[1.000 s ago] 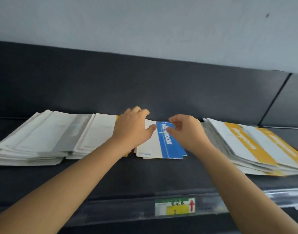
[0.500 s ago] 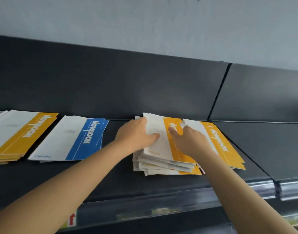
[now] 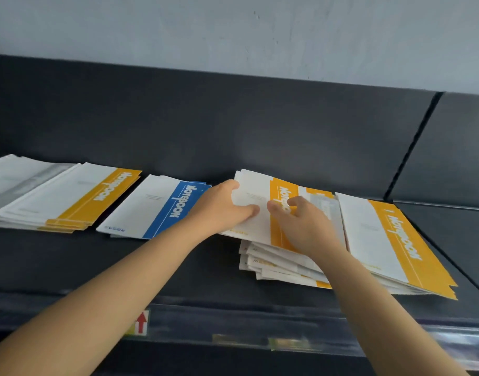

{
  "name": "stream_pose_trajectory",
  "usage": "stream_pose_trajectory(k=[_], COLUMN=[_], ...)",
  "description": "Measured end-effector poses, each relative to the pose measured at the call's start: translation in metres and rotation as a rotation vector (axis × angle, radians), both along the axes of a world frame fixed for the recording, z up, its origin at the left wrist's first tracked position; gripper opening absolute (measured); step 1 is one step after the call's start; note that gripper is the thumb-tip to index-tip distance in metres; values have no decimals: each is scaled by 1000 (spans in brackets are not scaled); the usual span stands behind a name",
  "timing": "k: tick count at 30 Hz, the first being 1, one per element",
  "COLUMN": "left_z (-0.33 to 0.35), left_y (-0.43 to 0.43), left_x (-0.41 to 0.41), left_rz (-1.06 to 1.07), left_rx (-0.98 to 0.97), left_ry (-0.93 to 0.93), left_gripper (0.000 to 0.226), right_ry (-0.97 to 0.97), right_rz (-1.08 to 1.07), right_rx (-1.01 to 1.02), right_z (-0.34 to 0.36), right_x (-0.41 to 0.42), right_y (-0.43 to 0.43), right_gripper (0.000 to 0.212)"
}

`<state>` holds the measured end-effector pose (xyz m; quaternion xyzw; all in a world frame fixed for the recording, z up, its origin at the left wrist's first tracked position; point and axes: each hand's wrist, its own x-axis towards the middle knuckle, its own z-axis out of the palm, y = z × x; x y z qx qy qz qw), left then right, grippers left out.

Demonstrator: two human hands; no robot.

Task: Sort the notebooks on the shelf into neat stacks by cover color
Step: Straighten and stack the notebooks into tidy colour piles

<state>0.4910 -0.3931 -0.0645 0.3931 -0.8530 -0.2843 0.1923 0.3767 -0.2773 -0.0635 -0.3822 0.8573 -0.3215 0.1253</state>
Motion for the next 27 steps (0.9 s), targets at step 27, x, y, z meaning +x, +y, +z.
stream_pose_trajectory(k=[27], left_z=[25], left_y=[-150], left_x=[199], left_rz=[129], left_rx=[583], left_ry=[671], left_gripper=[57], right_ry=[-900], right_rz=[-45], right_rx=[-501], right_z=[-3], right_x=[155], right_y=[-146], right_gripper=[28])
